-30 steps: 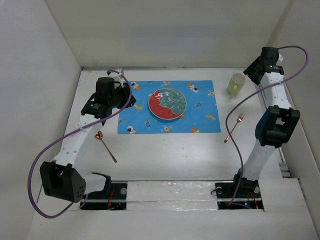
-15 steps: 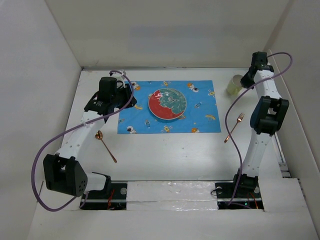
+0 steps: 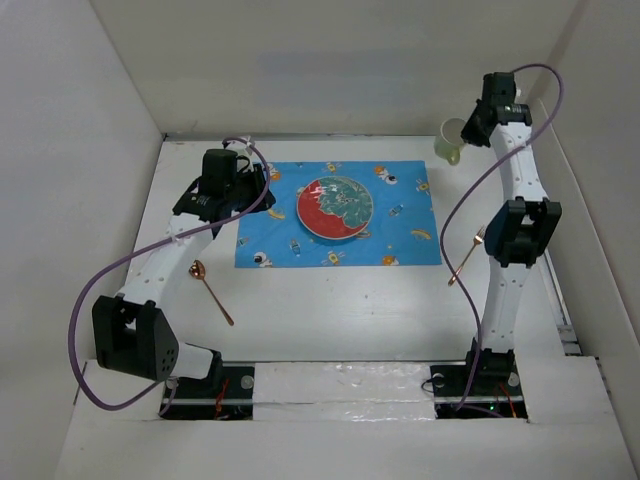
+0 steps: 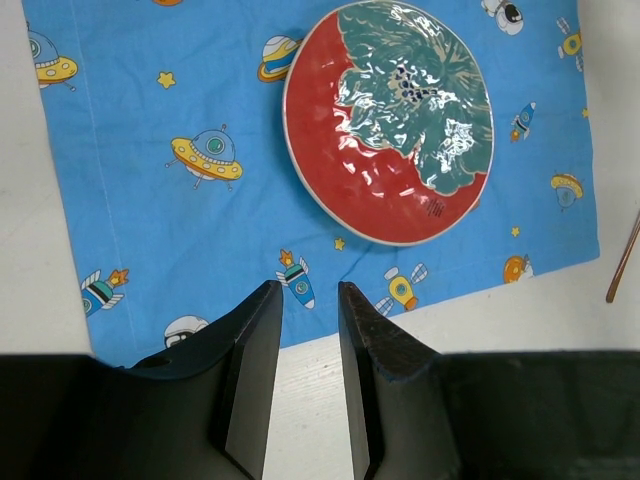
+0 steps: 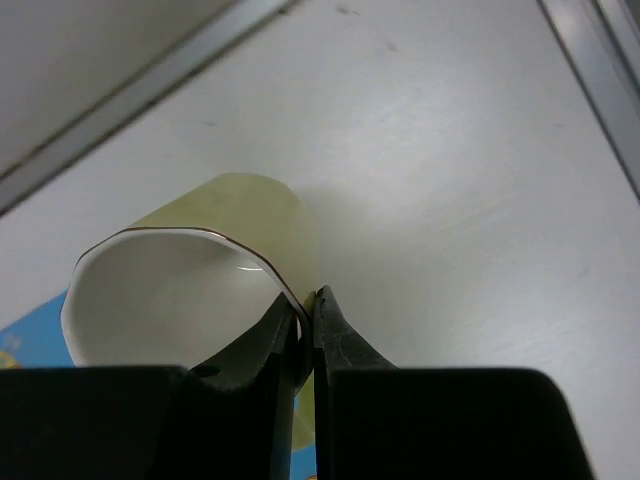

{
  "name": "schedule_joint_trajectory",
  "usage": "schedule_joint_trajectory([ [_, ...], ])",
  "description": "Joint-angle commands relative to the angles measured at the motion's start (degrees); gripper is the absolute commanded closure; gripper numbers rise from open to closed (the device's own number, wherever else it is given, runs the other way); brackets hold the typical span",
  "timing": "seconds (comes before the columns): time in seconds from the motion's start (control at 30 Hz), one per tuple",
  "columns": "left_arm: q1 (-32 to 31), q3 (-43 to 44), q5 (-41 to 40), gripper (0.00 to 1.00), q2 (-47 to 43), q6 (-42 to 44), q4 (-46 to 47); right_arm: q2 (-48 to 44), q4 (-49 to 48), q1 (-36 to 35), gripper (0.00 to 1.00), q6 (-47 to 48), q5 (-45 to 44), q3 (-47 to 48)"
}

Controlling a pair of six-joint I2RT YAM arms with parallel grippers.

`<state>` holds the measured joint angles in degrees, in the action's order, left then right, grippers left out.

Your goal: Set the dinner table for one person

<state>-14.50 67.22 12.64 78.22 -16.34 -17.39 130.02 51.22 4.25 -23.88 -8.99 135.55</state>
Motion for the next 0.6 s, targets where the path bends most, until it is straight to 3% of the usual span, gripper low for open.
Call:
schedule_joint_trajectory([
  [0.0, 0.18, 2.48, 0.19, 0.74, -0.26, 0.43, 1.3, -0.99, -1.12, -3.54, 1.0, 2.08, 4.42, 4.38],
  [0.57, 0.18, 1.6, 0.1, 0.74, -0.34, 0.25, 1.48, 6.21, 0.81, -8.91, 1.0, 1.47, 4.78, 5.17],
])
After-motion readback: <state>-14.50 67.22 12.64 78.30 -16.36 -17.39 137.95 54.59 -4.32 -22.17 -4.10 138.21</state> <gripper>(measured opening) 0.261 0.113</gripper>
